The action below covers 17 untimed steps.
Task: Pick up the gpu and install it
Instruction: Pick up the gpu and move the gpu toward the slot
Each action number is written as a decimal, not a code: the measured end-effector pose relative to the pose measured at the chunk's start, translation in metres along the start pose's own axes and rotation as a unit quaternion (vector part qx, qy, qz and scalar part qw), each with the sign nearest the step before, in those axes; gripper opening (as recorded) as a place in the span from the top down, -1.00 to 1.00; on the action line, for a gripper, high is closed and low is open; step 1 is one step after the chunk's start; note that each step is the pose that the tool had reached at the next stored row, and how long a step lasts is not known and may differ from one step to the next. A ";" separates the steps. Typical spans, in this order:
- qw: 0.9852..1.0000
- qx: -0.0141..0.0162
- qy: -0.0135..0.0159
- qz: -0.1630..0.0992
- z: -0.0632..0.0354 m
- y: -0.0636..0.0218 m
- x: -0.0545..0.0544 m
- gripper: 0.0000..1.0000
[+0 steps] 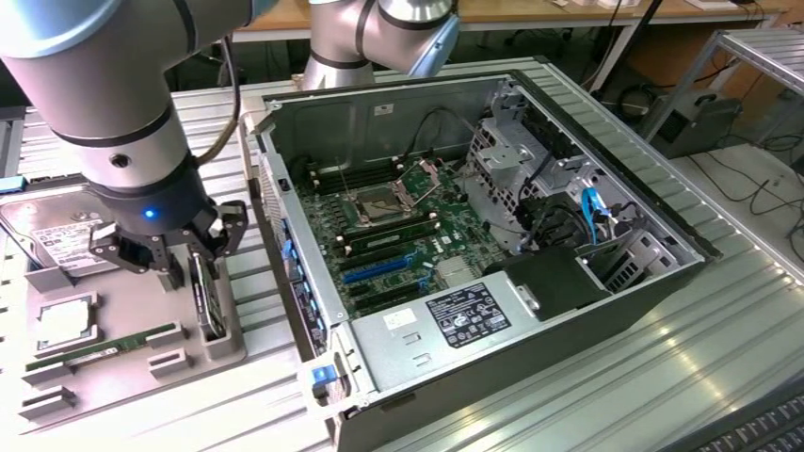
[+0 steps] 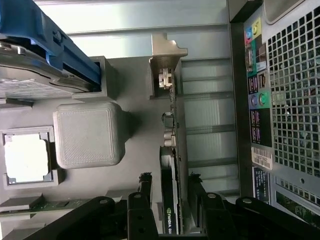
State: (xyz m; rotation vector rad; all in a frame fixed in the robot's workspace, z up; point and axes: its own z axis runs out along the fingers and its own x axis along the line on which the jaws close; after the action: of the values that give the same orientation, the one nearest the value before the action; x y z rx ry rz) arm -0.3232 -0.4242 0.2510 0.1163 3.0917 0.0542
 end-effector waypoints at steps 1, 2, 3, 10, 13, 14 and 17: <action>1.000 0.000 0.000 0.000 0.0012 0.0000 0.000 0.15; 1.000 0.000 -0.001 0.000 0.0021 -0.0001 0.000 0.15; 1.000 0.000 -0.002 0.000 0.0037 -0.0001 0.000 0.15; 1.000 -0.001 -0.009 0.001 0.0069 -0.0002 0.001 0.15; 1.000 0.000 -0.009 0.004 0.0073 0.0002 0.002 0.15; 1.000 0.000 -0.009 0.005 0.0074 0.0004 0.003 0.15; 1.000 0.000 -0.009 0.011 0.0081 0.0010 0.003 0.15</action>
State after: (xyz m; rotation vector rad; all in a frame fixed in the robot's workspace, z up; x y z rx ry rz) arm -0.3256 -0.4227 0.2428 0.1506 3.0726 0.0540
